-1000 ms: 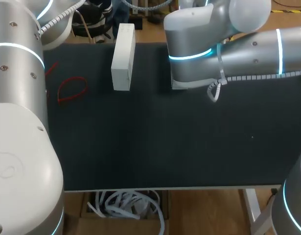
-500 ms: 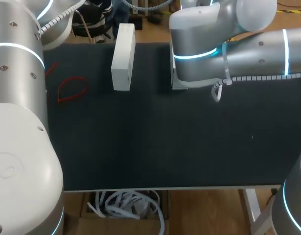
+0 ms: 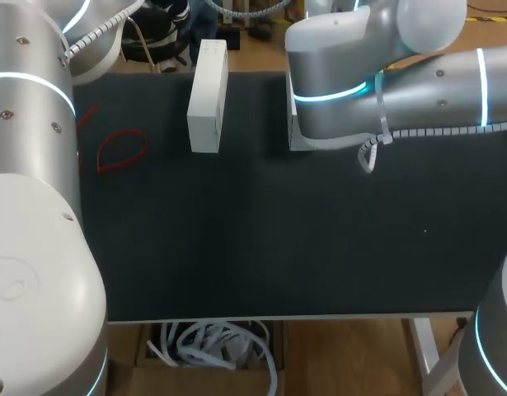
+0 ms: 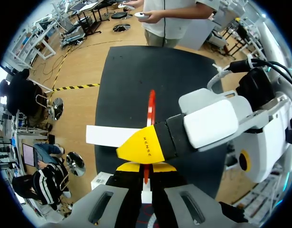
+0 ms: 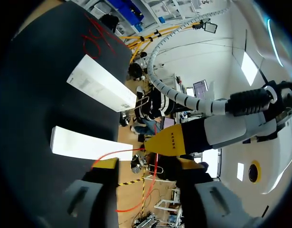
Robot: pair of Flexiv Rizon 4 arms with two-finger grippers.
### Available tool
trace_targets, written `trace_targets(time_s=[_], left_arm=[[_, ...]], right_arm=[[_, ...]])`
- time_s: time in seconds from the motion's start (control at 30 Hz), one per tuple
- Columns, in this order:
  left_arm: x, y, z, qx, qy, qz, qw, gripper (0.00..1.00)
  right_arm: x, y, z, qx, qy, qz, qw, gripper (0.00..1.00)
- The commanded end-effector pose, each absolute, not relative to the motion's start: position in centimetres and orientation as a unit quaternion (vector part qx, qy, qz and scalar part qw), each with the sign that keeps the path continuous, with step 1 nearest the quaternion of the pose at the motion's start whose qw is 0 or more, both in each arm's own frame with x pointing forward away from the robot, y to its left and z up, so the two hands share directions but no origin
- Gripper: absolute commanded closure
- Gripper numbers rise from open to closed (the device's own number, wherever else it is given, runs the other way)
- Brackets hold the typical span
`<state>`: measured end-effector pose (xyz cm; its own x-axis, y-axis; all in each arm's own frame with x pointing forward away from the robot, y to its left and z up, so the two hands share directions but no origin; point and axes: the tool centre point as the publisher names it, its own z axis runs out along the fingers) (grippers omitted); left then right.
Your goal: Grab the tape and strap the tape.
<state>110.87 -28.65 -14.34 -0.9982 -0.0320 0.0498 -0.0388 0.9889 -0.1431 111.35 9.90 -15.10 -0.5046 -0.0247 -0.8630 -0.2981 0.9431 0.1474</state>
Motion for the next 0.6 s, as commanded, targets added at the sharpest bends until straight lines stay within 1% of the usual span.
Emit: trace_targets(time_s=[0.03,0.23,0.47,0.6], left_arm=[[111.0,-28.7,-14.2,0.018,-0.997,0.069,0.026,1.0],[111.0,-28.7,-14.2,0.018,-0.997,0.069,0.026,1.0],[111.0,-28.7,-14.2,0.018,-0.997,0.069,0.026,1.0],[111.0,-28.7,-14.2,0.018,-0.997,0.069,0.026,1.0]], right_arm=[[111.0,9.3,-14.7,-0.098,0.861,0.139,0.479,0.0],[110.2,7.9,-14.8,-0.096,0.866,0.139,0.47,0.0],[109.4,4.8,-15.0,-0.079,0.878,0.144,0.45,0.0],[109.4,2.8,-15.4,-0.08,0.89,0.154,0.422,0.0]])
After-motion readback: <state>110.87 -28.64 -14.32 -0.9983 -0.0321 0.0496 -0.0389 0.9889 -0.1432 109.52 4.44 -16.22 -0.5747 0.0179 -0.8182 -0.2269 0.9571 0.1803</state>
